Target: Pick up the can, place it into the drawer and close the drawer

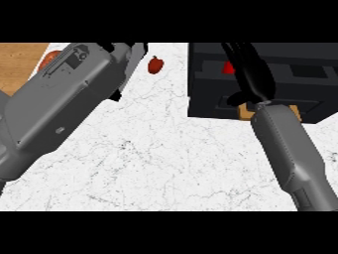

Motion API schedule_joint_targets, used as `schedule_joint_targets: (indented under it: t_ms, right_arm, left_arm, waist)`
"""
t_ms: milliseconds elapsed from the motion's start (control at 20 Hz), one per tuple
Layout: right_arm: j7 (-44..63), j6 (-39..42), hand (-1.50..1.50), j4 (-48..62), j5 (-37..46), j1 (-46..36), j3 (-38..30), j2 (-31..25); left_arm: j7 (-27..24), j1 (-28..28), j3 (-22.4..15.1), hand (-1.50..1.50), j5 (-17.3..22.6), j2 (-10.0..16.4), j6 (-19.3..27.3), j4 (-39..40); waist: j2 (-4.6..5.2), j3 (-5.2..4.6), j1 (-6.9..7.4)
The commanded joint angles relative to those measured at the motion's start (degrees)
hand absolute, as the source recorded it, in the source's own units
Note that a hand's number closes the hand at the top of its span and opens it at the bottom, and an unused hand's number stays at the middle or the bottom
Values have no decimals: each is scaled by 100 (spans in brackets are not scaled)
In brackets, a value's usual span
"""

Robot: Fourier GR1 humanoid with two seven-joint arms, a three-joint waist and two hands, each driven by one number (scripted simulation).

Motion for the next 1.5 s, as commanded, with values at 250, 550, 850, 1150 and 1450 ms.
schedule_joint_targets:
  t_ms: [250,550,850,1150,1450]
  right_arm:
    - [116,-1035,-150,1646,78,-738,-481,48]
    - [183,-1540,-150,2348,170,-1452,-687,-58]
    - [167,-1383,-150,2855,148,-2146,-849,-392]
    - [309,-1541,-150,3120,234,-2426,-901,-645]
    - [-384,-811,-150,3349,-122,-2815,-1167,-814]
  left_arm:
    - [230,536,-26,-150,-156,329,16,-762]
    - [126,635,144,-150,-283,399,-1,-773]
    - [620,470,104,-150,-323,625,80,-1248]
    - [576,749,75,-150,-413,600,148,-1477]
    - [847,662,-16,-150,-490,648,276,-1749]
  waist:
    - [154,109,164]
    - [230,111,172]
    - [236,113,286]
    - [298,112,382]
    - [292,123,409]
